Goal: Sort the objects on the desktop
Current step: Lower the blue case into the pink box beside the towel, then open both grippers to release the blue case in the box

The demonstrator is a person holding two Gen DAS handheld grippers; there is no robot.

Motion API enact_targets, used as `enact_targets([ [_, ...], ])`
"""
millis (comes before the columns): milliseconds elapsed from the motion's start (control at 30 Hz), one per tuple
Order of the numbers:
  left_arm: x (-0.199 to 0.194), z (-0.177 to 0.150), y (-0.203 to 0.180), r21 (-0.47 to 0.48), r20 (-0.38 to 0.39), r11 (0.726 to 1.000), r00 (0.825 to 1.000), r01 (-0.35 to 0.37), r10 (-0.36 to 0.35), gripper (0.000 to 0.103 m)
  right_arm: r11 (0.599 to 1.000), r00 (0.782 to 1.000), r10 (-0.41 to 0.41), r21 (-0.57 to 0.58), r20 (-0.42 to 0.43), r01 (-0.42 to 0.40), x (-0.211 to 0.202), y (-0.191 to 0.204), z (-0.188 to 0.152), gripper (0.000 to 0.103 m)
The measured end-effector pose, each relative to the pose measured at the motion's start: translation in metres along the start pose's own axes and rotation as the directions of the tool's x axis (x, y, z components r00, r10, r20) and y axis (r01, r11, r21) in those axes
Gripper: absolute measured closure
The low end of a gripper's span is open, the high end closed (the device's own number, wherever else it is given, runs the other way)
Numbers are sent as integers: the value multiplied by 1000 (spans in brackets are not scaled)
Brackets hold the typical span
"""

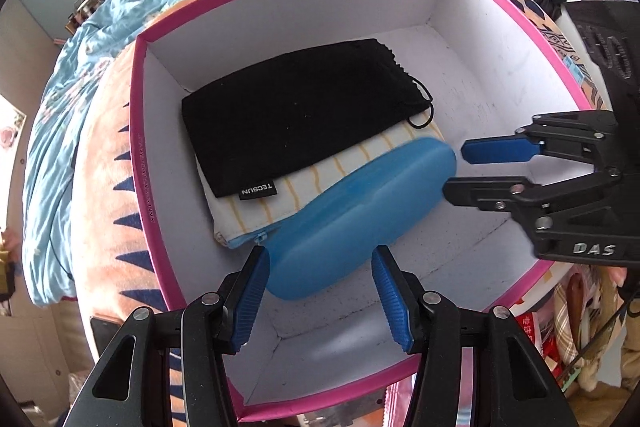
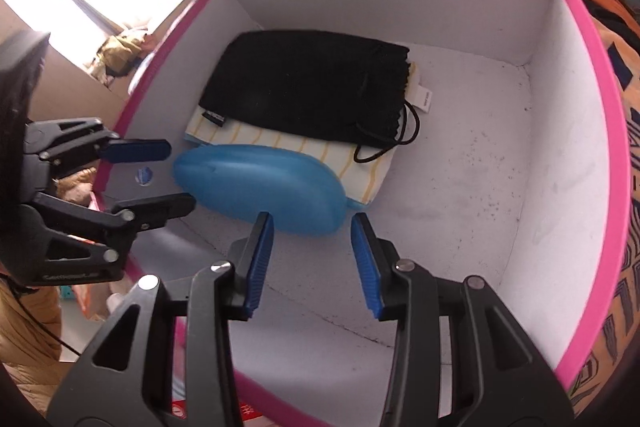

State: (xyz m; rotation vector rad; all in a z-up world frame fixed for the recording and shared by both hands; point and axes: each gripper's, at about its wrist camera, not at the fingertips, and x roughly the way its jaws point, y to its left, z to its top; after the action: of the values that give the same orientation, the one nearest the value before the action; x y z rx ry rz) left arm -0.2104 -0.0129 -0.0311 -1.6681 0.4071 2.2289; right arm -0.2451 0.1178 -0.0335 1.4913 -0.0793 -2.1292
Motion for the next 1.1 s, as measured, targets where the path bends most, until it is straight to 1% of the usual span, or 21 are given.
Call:
enact_targets([
  [67, -1, -1, 0, -2, 8, 1000, 1000, -2, 2, 49, 1000, 1000, -6, -13, -22, 6, 6, 3, 2, 60],
  [133, -2, -2, 0, 2, 14, 1000, 1000, -6, 6, 49, 1000, 1000, -9, -23, -27, 8, 7, 5, 1, 60],
  [200, -3, -4, 1, 0, 26, 1000, 1000, -2, 2, 49, 1000, 1000, -8, -23, -26, 8, 7, 6, 1, 60],
  [267, -4, -4, 3, -2, 40, 1000, 999, 16, -16, 49, 1000, 1000, -4, -15, -12, 4, 4, 6, 0, 60],
  [333, -4, -3, 3, -2, 40, 1000, 999, 13, -13, 48, 1000, 1000, 5, -6, -6, -5, 4, 6, 1, 60],
  [433, -4, -3, 4, -5, 39, 1000, 999, 10, -10, 48, 999, 999, -38, -13, -6, 38, 6, 8, 2, 60],
  [533, -5, -2, 6, -10, 45, 1000, 999, 5, -5, 48, 995, 996, -91, 33, 2, 91, 7, 4, 3, 60],
  [667, -4, 0, 6, -11, 48, 1000, 999, 2, -2, 48, 989, 990, -140, 47, 24, 139, 2, 1, -1, 60],
  [733, -3, 2, 5, -5, 44, 1000, 999, 1, -1, 48, 992, 993, -118, 50, 17, 117, 0, 0, -2, 60],
  [833, 0, 6, 2, 3, 37, 1000, 999, -2, 2, 48, 992, 992, -123, 42, 17, 122, 0, 2, -1, 60],
  [900, 2, 10, 2, 4, 35, 1000, 999, -1, 1, 46, 995, 996, -84, 48, 10, 83, -1, 3, 0, 60],
  [967, 3, 11, 1, 12, 35, 1000, 999, -8, 8, 45, 997, 997, -74, 27, 6, 74, 1, 7, 2, 57],
  [1000, 4, 11, 0, 17, 35, 1000, 999, -10, 9, 45, 998, 998, -60, 11, -7, 60, 5, 13, 3, 59],
  [1100, 4, 9, 0, 29, 38, 1000, 999, -6, 4, 45, 999, 999, 0, 35, -40, 1, 10, 11, -1, 61],
])
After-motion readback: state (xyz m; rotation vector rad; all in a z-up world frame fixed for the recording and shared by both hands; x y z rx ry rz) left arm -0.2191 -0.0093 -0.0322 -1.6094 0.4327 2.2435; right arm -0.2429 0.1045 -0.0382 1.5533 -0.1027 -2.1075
